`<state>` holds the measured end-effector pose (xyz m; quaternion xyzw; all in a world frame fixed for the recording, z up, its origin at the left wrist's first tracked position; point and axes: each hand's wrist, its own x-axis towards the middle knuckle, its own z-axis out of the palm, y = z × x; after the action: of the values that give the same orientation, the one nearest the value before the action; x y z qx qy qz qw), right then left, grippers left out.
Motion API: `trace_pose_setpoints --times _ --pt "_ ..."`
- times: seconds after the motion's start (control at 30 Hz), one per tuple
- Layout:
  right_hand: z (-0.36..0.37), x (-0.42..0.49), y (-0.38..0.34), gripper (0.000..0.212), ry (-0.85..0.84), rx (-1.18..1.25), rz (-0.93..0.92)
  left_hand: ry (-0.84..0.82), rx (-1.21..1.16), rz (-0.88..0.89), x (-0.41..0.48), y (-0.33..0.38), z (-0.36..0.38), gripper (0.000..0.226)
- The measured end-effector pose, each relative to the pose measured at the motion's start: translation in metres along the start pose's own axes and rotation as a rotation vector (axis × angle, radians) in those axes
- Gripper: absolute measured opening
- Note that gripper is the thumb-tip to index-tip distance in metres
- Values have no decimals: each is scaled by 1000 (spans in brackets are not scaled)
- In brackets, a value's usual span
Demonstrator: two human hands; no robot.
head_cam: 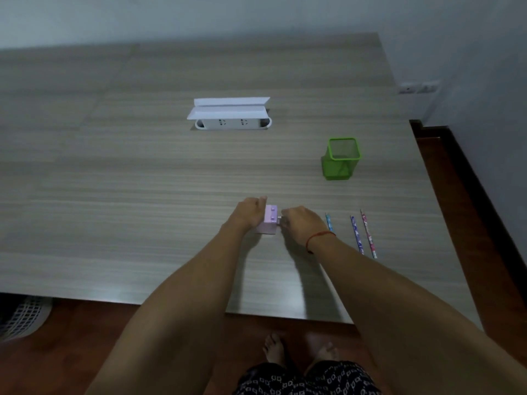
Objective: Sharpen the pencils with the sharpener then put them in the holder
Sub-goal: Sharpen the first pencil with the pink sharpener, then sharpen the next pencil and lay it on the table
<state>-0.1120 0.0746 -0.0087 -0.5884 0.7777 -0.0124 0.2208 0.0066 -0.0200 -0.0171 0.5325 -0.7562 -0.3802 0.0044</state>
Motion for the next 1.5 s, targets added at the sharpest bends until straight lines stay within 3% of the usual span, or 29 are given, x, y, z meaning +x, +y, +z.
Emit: trace_pose_setpoints --times 0.27,0.57,0.7,0.77,0.83,0.93,1.07,1.2,1.33,1.5 --pt "8 -9 -3 29 35 -182 -58 130 79 -1 2 -9 36 41" --pt "-15 -20 7 31 -17 -287 -66 160 -121 -13 -11 -3 41 34" --pt "-23 -33 50 31 -69 -220 78 68 -244 -46 -8 -8 36 30" --pt "-22 -39 72 28 -38 -163 174 103 -302 -59 -7 -6 36 30" --pt "-15 -38 80 26 -8 -45 251 200 -182 7 -9 -3 41 40" --pt "1 -35 72 32 -17 134 333 208 -118 20 -17 -1 43 45" --pt "30 -33 61 34 16 264 422 193 -108 -40 -19 2 49 45" --pt "41 -27 54 32 83 358 446 234 -66 16 -21 -1 56 40" --pt "41 -23 58 41 95 389 470 252 -37 35 -23 -1 56 41" --pt "38 -30 65 28 224 240 481 224 54 142 -29 -3 52 68"
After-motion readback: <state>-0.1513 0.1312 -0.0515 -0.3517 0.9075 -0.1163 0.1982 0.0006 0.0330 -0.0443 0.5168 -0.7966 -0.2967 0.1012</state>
